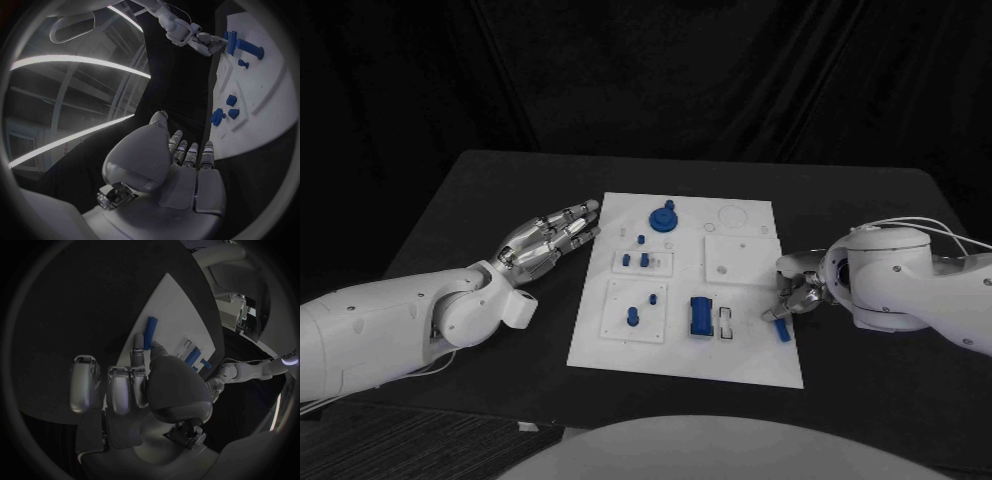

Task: Assemble the parts on the task board

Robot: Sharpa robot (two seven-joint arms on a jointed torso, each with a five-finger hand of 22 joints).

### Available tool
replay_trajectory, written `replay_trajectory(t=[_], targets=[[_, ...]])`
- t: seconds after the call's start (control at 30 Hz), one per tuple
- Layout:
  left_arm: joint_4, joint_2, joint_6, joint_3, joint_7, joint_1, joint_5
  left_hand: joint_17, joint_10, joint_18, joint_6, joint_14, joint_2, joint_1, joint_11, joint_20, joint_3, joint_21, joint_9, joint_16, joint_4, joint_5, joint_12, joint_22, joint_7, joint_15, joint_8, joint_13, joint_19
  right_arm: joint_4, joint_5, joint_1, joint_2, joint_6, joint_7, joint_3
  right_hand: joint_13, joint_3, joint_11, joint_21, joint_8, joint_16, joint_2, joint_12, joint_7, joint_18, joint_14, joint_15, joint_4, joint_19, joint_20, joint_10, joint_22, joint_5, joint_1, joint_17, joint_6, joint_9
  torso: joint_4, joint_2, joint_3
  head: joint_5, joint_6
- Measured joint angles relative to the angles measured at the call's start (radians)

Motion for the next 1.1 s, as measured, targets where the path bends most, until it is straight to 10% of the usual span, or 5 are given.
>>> replay_trajectory(t=[0.4, 0.77, 1.1], targets=[[0.000, 0.000, 0.001, 0.000, -0.001, 0.000, 0.000, 0.000, 0.000, 0.000, 0.000, 0.000, 0.008, 0.009, 0.000, 0.000, 0.018, 0.000, 0.000, 0.000, -0.018, 0.000, 0.000, 0.000, 0.000, 0.000, 0.000, 0.000, 0.000, 0.005, 0.028, -0.004, 0.002, -0.043, 0.001, 0.000, 0.000, 0.016, 0.000, -0.046, -0.006, -0.001, -0.013, 0.000, 0.000, 0.000, 0.004, 0.005, -0.066, -0.009, 0.002, 0.000, 0.000, 0.120, 0.043, 0.000, 0.000, 0.014, 0.0005, 0.000, 0.0001, 0.002, 0.000], [-0.001, 0.000, 0.002, 0.000, -0.002, 0.000, 0.000, 0.000, 0.003, 0.000, 0.000, 0.000, 0.008, 0.009, 0.003, 0.000, 0.018, 0.000, 0.000, 0.000, -0.018, 0.000, 0.000, 0.000, 0.000, 0.000, 0.000, 0.000, 0.000, 0.007, 0.178, -0.004, -0.010, -0.145, 0.004, 0.000, 0.000, 0.049, 0.012, -0.089, -0.014, -0.001, -0.032, 0.000, 0.007, 0.000, 0.002, 0.018, -0.112, -0.025, 0.003, -0.003, 0.000, 0.325, 0.034, 0.000, -0.008, 0.039, 0.0008, 0.000, 0.0000, 0.004, 0.000], [-0.003, 0.002, 0.002, 0.000, -0.003, 0.000, 0.000, 0.000, 0.003, 0.000, 0.000, 0.000, 0.012, 0.012, 0.003, 0.000, 0.018, 0.000, 0.000, 0.000, -0.018, 0.000, 0.000, 0.000, 0.000, 0.000, 0.000, 0.000, 0.000, 0.009, 0.456, -0.004, -0.018, -0.246, 0.007, 0.000, 0.000, 0.067, 0.012, -0.047, -0.010, 0.000, -0.046, 0.000, 0.004, 0.000, 0.002, 0.018, -0.130, -0.024, 0.003, -0.003, 0.000, 0.325, 0.019, 0.000, -0.011, 0.055, 0.0005, 0.000, 0.0000, 0.001, 0.000]])
